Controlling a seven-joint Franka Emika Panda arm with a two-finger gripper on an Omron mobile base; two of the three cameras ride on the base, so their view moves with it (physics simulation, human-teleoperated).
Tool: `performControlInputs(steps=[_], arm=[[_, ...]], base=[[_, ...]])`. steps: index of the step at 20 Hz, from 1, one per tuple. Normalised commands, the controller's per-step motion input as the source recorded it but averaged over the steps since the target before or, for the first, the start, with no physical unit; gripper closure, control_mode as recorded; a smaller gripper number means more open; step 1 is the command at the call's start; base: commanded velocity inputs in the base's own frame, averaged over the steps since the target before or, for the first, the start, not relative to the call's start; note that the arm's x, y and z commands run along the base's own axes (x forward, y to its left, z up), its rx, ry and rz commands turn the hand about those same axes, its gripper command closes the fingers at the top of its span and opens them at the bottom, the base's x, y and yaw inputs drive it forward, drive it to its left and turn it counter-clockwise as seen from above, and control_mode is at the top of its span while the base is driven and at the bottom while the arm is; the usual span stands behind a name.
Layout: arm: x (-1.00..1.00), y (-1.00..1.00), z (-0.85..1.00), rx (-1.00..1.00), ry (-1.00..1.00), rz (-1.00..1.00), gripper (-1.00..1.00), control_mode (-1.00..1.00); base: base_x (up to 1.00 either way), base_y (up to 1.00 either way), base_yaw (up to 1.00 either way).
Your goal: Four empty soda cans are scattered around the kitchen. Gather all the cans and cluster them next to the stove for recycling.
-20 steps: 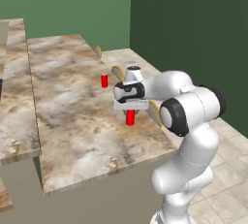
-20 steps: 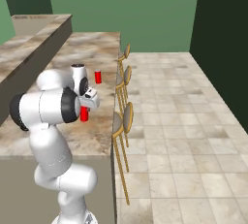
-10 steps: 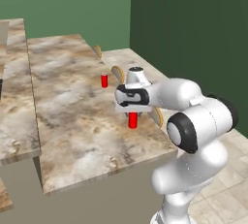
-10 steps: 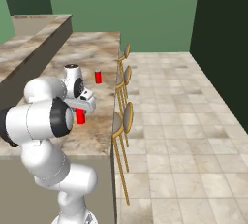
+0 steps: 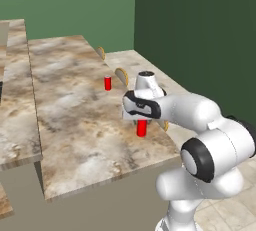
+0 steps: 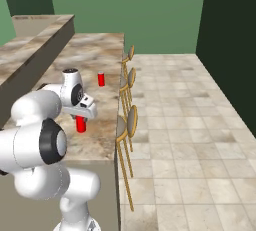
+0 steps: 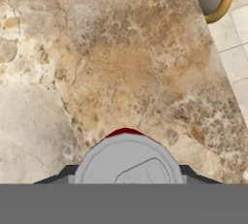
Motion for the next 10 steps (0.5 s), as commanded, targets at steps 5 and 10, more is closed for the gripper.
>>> performControlInputs(steps=[5,10], arm=[[-0.38,-0.04,0.10,0.00,-0.08,0.00,1.00,-1.00],[-0.04,0.00,0.01,0.00,0.00,0.00,1.00,-1.00]], base=[[0.00,0.00,0.00],[0.00,0.00,0.00]])
